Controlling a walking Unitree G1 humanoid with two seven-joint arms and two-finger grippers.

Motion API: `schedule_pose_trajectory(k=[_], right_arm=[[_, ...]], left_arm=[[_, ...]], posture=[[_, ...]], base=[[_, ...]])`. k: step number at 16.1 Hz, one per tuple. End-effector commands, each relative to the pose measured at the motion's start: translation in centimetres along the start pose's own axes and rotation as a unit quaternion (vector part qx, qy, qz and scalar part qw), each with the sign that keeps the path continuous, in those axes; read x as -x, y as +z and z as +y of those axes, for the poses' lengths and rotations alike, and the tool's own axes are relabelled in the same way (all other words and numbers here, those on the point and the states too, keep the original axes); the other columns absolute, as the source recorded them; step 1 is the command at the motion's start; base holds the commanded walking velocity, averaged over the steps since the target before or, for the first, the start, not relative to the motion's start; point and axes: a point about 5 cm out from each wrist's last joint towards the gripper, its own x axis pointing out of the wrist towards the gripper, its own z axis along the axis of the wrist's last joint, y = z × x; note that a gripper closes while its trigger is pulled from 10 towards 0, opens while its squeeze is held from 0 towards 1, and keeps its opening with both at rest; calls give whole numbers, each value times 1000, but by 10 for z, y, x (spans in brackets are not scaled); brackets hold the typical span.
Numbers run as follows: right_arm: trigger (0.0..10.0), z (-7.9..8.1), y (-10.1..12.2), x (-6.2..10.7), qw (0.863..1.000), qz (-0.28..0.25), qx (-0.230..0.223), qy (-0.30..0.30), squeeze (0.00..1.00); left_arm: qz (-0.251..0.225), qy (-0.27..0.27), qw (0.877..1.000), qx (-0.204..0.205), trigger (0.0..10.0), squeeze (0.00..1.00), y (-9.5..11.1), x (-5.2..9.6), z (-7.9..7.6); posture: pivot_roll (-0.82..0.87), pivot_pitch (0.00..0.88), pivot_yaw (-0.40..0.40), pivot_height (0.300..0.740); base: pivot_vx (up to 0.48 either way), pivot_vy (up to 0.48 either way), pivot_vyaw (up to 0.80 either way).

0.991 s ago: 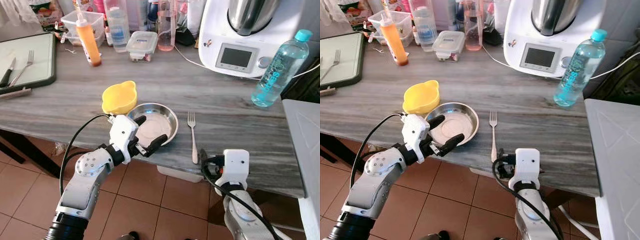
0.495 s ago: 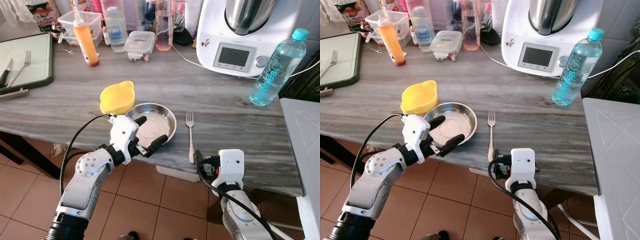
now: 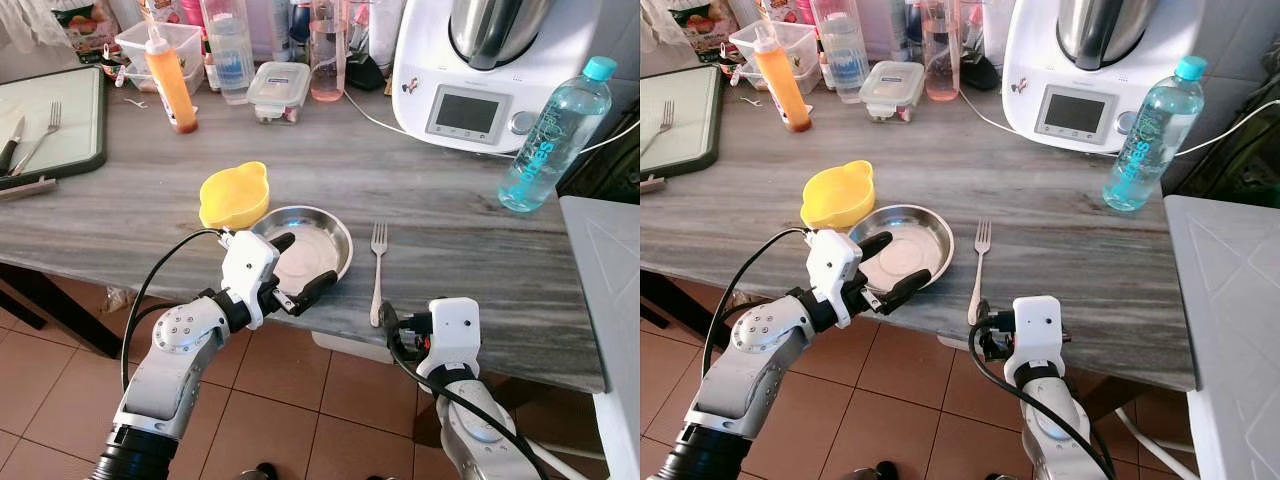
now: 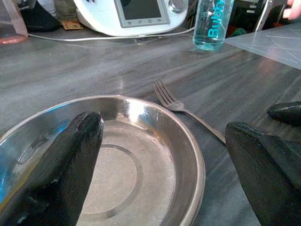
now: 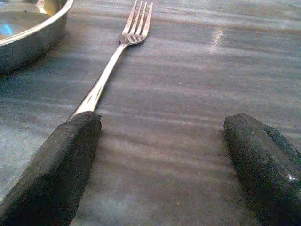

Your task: Setting the table

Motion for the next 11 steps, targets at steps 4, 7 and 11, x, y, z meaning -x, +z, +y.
schedule_pose_trajectory(k=[4,7,11], right_arm=[[10000,-18,6,10,999,-31,-8,-41,839],[10000,-27,19,14,995,-69,4,-75,839],[10000,-34,35,19,987,-119,16,-106,839]], left_arm=[[-6,-4,1000,-5,10000,0,3,-1,-1],[-7,-5,1000,-6,10000,0,4,-3,0],[-10,-10,1000,-7,10000,0,6,-5,0]], posture=[[120,168,27,740],[114,166,34,740],[105,157,35,740]], base=[[0,0,0],[0,0,0],[0,0,0]])
